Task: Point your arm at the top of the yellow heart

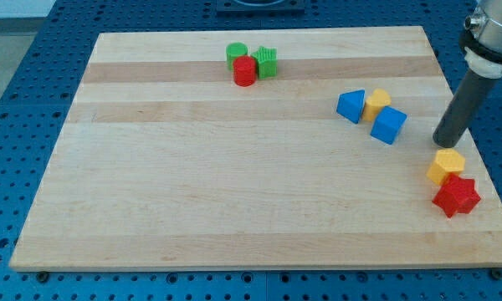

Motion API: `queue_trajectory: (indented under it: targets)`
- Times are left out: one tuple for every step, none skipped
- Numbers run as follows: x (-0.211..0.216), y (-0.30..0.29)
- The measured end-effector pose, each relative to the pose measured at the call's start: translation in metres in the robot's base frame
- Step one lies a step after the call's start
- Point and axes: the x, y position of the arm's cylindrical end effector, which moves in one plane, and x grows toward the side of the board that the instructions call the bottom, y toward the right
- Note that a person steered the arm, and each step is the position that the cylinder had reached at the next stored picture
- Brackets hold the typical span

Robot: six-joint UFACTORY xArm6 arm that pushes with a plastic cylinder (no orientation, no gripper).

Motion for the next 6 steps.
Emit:
queue_trajectory:
  targets:
    - [0.000, 0.000]
    - [-0.032, -0.011]
    - [-0.073, -0.018]
    - [-0.097, -0.018]
    - [-0.113, -0.040]
    - [-0.110, -0.067]
